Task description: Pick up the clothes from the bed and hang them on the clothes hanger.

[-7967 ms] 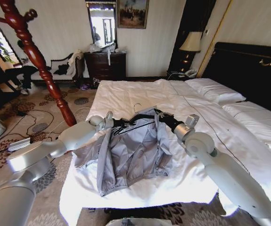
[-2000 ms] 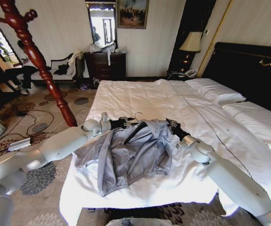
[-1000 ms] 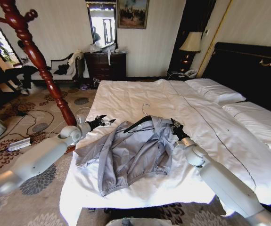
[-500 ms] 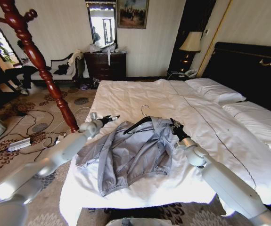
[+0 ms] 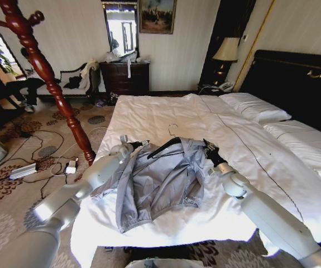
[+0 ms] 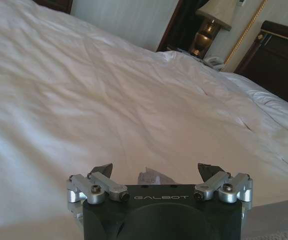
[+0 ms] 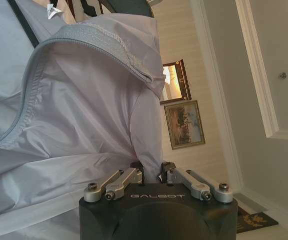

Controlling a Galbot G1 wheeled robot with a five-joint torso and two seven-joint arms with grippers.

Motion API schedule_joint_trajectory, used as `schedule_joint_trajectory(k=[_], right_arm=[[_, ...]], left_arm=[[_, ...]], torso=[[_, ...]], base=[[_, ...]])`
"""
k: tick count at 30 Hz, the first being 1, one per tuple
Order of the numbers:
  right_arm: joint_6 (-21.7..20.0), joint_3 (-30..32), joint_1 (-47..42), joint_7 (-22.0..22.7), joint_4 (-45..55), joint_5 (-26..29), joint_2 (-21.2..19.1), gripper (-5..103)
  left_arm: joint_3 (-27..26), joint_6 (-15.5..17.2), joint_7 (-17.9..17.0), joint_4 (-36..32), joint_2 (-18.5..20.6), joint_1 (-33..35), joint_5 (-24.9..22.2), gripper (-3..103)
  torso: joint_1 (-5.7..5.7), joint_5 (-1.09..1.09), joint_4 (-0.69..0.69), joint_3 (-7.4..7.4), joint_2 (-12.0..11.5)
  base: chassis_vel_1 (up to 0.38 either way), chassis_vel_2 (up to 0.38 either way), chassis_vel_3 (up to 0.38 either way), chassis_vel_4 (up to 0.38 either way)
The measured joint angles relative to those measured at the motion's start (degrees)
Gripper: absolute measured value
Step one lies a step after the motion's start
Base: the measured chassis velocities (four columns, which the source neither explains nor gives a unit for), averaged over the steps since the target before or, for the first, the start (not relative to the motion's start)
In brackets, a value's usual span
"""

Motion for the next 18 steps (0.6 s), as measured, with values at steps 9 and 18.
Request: schedule_joint_trajectory(k=[9, 18], right_arm=[[0.16, 0.05, 0.02, 0.25, 0.00, 0.28, -0.48, 15], [0.72, -0.01, -0.21, 0.50, -0.06, 0.06, -0.57, 15]], left_arm=[[-1.37, 1.18, -0.19, 3.41, -2.85, 0.29, 3.60, 77], [-2.12, 1.42, -0.01, 6.49, -4.84, 0.35, 5.07, 41]], torso=[[-0.01, -0.01, 0.02, 0.00, 0.00], [-0.01, 0.00, 0.02, 0.00, 0.00]], base=[[0.000, 0.000, 0.000, 0.000], [0.000, 0.000, 0.000, 0.000]])
